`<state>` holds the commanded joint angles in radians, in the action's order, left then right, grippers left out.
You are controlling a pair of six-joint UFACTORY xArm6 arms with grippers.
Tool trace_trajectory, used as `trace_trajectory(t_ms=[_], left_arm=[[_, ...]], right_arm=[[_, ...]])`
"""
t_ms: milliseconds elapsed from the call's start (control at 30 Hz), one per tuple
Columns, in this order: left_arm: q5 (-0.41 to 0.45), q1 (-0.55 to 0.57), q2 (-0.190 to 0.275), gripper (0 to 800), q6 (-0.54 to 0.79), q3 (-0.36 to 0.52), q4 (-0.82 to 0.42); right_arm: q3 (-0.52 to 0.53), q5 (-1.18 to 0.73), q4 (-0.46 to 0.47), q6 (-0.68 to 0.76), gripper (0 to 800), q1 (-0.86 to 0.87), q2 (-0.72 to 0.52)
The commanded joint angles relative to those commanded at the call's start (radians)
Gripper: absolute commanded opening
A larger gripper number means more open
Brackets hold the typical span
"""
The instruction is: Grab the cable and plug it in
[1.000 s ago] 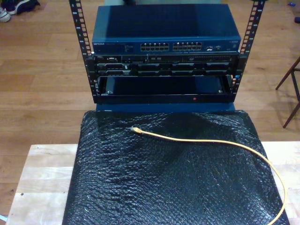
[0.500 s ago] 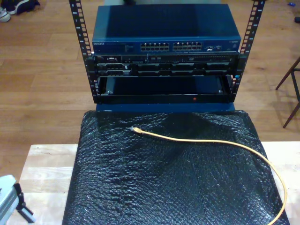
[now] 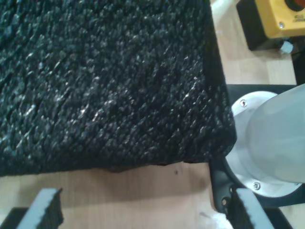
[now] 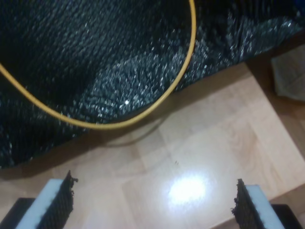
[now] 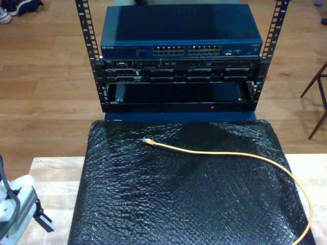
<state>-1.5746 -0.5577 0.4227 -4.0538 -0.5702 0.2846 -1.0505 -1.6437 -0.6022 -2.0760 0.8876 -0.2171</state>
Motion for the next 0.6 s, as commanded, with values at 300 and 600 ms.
trace_trajectory(t_ms=[300,600], left_arm=[[-0.017,0.0,0.002,800,0.002,-0.008,0.078],[-0.014,-0.002,-0.005,800,-0.002,-0.003,0.086]], right_arm=[[0.002,-0.052,-0.083,0.002,799,-0.017,-0.021],[-0.002,-0.044,-0.094,0.052,798,-0.13,-0.034]])
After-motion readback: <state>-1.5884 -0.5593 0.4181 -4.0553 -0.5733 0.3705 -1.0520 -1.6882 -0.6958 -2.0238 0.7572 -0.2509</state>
